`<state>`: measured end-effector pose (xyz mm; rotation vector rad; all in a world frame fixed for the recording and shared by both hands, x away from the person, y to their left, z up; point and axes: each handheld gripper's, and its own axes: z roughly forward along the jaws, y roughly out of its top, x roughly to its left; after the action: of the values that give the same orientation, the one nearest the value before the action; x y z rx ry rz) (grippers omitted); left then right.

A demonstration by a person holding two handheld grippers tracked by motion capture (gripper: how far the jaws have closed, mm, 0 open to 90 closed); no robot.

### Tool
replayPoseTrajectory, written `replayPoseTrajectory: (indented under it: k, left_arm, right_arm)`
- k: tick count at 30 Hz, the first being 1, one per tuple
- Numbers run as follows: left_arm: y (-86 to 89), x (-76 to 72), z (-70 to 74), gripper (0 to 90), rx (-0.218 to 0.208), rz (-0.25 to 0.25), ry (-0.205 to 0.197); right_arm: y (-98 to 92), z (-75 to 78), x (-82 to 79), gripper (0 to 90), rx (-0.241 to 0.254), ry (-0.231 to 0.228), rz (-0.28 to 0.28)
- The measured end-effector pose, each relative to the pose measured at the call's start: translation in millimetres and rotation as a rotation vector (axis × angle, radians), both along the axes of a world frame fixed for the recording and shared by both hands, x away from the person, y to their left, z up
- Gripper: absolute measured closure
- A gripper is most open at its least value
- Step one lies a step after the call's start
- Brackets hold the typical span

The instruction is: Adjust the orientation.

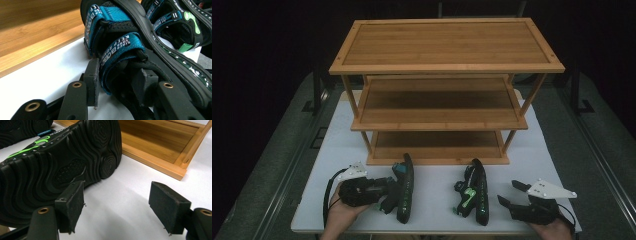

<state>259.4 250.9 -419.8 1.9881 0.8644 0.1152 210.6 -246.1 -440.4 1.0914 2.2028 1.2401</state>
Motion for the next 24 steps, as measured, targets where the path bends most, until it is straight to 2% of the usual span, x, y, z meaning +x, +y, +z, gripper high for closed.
replayPoseTrajectory:
  k: [6, 11, 16, 21, 23, 24]
  left_arm:
    - [-3.1, 1.5, 1.0, 58.3, -0.013, -0.005, 0.003]
    - [-8.6, 0.6, 4.3, 58.0, -0.031, -0.014, -0.009]
    - [-12.5, 2.5, 7.0, 58.0, -0.062, -0.028, -0.007]
    - [-24.7, 8.1, -1.0, 57.7, -0.05, -0.018, 0.026]
    - [-30.1, 8.6, -3.9, 55.9, -0.082, -0.037, 0.047]
    - [-32.8, 8.2, -4.3, 55.8, -0.083, -0.038, 0.045]
  right_arm:
    - [0.5, -0.1, 0.1, 27.7, -0.003, 0.0, 0.003]
    - [0.8, -0.1, -0.1, 27.7, -0.003, 0.0, 0.005]
    - [0.9, -0.1, -0.2, 27.7, -0.003, -0.001, 0.007]
    - [0.7, 0.4, -0.6, 27.7, -0.003, -0.003, 0.008]
    - [0.6, 0.7, -0.9, 27.7, -0.004, -0.005, 0.009]
    - [0.4, 0.7, -0.9, 27.8, -0.004, -0.007, 0.01]
